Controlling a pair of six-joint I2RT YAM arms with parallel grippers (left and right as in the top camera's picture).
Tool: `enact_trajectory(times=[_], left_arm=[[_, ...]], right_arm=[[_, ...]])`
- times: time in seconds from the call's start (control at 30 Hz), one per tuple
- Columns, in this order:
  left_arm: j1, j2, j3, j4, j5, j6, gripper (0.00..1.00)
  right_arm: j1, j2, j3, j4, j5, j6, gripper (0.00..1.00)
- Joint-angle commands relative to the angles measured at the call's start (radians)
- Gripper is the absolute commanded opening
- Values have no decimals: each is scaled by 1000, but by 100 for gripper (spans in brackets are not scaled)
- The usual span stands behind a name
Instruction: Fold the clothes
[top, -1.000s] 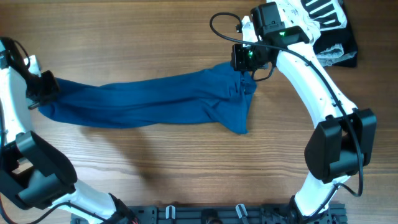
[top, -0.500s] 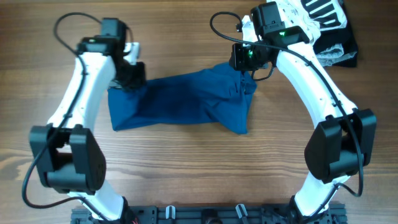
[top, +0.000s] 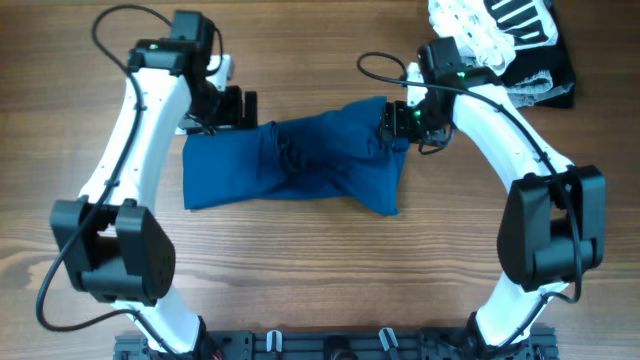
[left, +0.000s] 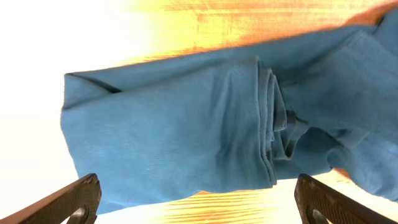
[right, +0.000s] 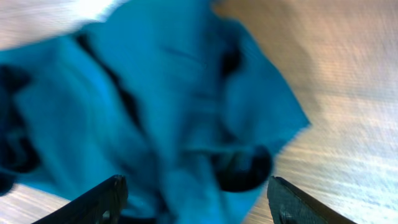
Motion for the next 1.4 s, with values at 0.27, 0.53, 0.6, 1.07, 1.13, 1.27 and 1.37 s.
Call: enact_trajectory(times=[0.27, 0.53, 0.6, 1.07, 1.13, 1.27, 1.37], left_arm=[[56, -48, 23, -20, 9, 5, 100], [56, -48, 23, -20, 9, 5, 100], [56, -48, 23, -19, 9, 5, 100], [364, -48, 23, 37, -18, 5, 100], [395, -48, 23, 41, -17, 5, 100], [404, -48, 23, 43, -17, 5, 100], [404, -48, 23, 42, -17, 5, 100]], right_arm=[[-43, 92, -223, 282, -156, 20, 96], [-48, 95, -217, 330, -339, -5, 4], [-91, 70, -194, 316, -369, -8, 4], [-56, -278, 62, 54, -413, -143, 4], [93, -260, 62, 114, -305, -82, 4], [338, -126, 62, 196, -166, -47, 6], [493, 8, 63, 192, -164, -55, 87]])
